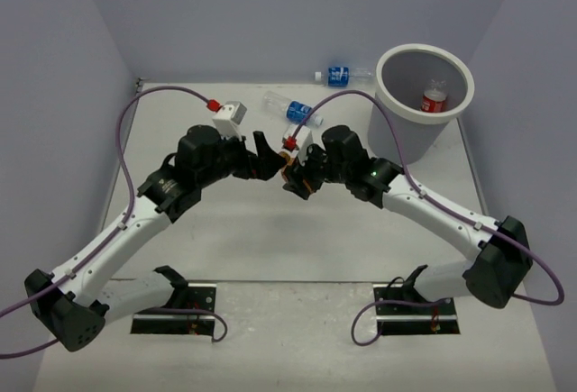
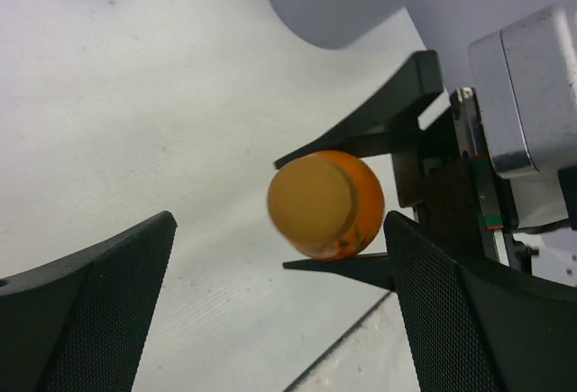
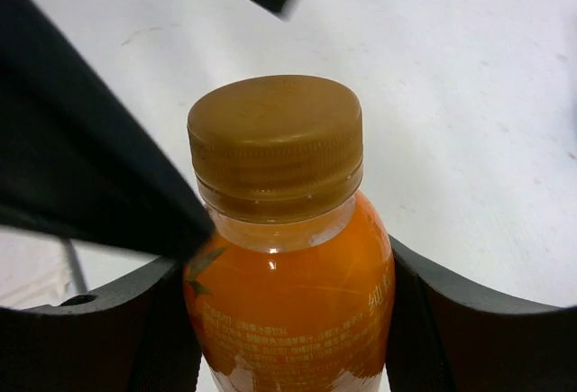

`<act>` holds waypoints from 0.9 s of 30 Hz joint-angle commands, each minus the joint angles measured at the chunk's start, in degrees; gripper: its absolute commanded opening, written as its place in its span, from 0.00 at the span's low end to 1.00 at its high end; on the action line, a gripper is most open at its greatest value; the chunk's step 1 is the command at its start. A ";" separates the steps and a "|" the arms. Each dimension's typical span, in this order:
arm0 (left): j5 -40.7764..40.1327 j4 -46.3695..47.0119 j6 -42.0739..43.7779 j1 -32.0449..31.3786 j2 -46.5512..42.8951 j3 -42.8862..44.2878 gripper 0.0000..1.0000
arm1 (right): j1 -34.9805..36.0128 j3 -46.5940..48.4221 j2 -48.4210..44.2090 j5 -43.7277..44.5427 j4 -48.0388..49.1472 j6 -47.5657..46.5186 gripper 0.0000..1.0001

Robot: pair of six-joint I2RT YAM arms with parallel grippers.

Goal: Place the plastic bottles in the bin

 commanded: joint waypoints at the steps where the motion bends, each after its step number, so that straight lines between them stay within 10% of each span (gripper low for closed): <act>1: -19.67 -7.93 -6.32 0.91 -0.15 6.35 1.00 | -5.12 4.54 -4.55 14.33 3.25 5.94 0.00; 7: -13.24 -5.45 -7.84 14.04 -0.29 2.34 1.00 | -22.04 12.97 -7.69 24.93 5.23 19.15 0.00; 16: -17.93 -4.26 -9.22 15.95 8.40 1.86 1.00 | -38.68 25.90 2.58 35.17 1.79 28.22 0.00; 17: -17.90 -4.14 -9.20 15.96 8.71 1.97 1.00 | -39.35 26.28 3.68 35.37 1.43 28.43 0.08; 19: -17.79 -3.95 -8.86 15.96 11.33 3.51 1.00 | -40.29 27.85 5.97 34.57 0.88 28.57 0.89; 27: -17.54 -3.17 -9.89 15.96 19.10 10.02 1.00 | -40.39 33.76 5.13 30.15 -1.69 26.50 0.99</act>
